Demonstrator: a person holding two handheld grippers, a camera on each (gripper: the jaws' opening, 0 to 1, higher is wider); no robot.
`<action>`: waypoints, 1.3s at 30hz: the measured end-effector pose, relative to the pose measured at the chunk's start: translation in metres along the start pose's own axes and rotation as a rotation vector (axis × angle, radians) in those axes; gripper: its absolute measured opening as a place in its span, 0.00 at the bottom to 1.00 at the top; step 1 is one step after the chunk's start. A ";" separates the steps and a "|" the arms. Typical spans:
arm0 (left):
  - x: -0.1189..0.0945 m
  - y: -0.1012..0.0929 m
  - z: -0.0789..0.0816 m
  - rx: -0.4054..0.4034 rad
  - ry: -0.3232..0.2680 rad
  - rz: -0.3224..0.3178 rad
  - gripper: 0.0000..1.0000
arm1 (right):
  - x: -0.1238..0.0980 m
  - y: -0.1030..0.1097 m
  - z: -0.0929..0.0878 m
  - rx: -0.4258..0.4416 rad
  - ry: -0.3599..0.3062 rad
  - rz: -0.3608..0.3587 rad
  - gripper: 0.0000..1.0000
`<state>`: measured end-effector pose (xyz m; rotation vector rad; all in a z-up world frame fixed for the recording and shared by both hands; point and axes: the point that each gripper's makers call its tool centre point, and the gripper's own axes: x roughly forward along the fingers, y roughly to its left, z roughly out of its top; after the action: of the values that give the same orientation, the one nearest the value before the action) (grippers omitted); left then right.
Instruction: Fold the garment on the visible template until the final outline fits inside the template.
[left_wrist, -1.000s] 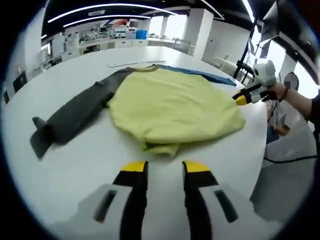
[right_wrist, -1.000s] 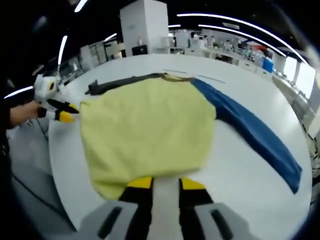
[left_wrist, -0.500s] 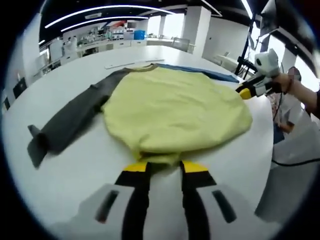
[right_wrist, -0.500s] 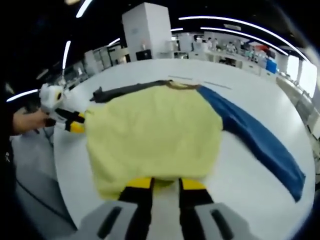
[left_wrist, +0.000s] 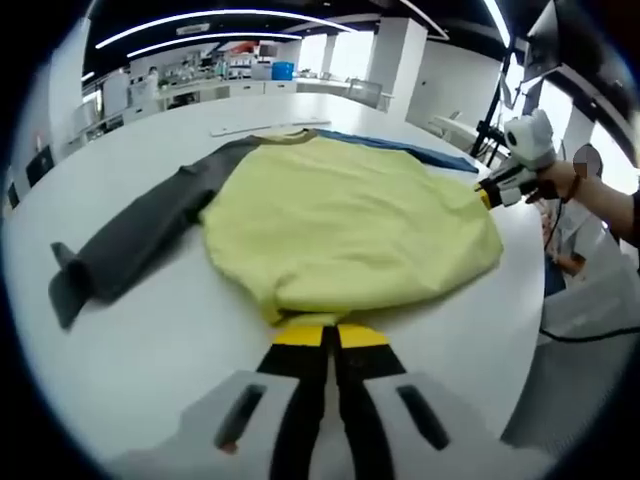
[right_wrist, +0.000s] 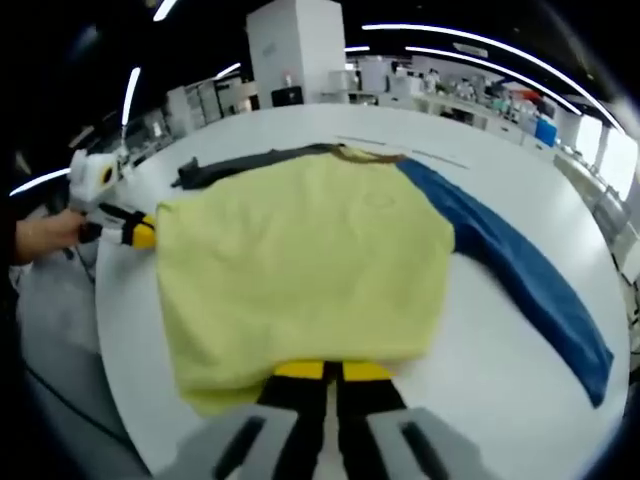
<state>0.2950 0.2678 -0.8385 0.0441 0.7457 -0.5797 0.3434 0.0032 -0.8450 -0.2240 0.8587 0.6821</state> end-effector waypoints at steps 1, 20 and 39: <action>-0.001 -0.001 0.001 -0.003 -0.002 -0.002 0.00 | -0.001 0.000 0.000 0.000 0.000 -0.001 0.00; -0.054 -0.008 0.015 -0.035 -0.086 -0.025 0.00 | -0.067 -0.013 -0.022 0.091 -0.034 -0.115 0.00; -0.074 -0.009 -0.013 -0.147 0.049 -0.033 0.00 | -0.104 0.003 -0.055 0.268 -0.026 -0.150 0.00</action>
<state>0.2388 0.2990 -0.7982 -0.0899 0.8362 -0.5551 0.2598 -0.0667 -0.8017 -0.0378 0.8889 0.4235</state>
